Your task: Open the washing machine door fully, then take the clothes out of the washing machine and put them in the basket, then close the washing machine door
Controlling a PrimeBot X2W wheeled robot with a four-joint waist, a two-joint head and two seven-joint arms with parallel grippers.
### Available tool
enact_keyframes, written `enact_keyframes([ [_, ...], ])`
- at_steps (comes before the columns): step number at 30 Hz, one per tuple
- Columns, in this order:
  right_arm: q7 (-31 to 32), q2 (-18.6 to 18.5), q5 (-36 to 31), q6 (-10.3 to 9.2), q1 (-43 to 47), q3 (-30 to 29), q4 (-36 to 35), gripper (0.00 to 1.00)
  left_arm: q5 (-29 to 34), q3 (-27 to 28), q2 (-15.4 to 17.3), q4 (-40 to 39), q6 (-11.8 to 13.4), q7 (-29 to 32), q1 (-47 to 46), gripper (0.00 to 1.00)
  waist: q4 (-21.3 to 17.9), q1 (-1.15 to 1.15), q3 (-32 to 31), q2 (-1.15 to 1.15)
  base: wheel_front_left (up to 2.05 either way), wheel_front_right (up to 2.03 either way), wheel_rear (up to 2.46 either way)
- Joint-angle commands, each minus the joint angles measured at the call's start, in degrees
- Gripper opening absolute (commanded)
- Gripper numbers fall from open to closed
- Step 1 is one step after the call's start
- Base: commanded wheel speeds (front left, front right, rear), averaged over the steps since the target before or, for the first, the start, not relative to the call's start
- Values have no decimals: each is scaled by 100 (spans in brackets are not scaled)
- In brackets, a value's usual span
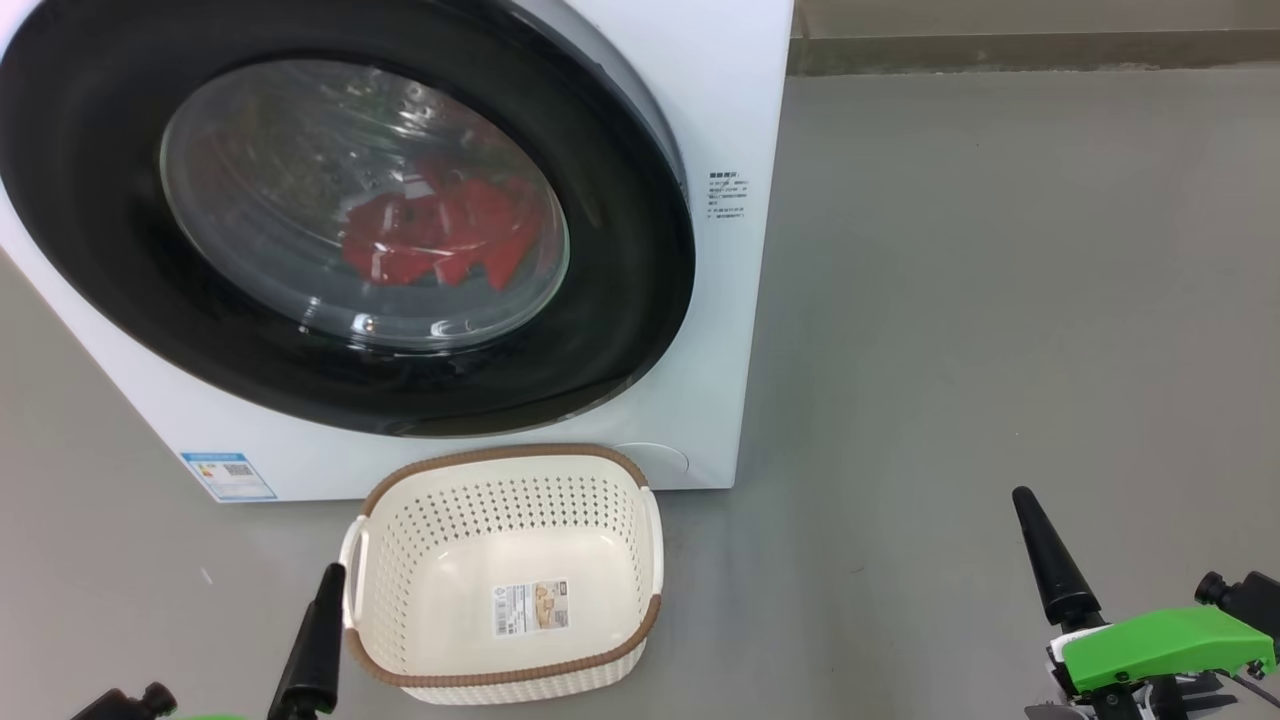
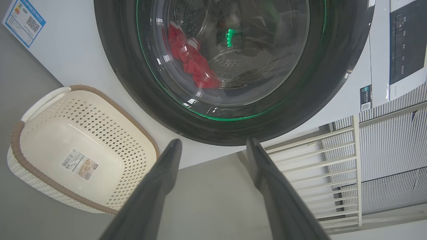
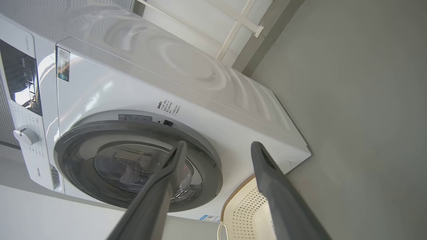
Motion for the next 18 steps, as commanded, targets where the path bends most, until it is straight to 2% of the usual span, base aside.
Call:
enact_keyframes([
  [1,-90,-115,-196,1,-89,70,-162,100,258,52,67,-201,18,-68,-38,100,7,-1,6,0,0,0,0],
  [18,-359,-193,-1327,2,-92,264,-171,100,1505,-34,78,-314,163,-341,25,100,49,-1,39,0,0,0,0],
])
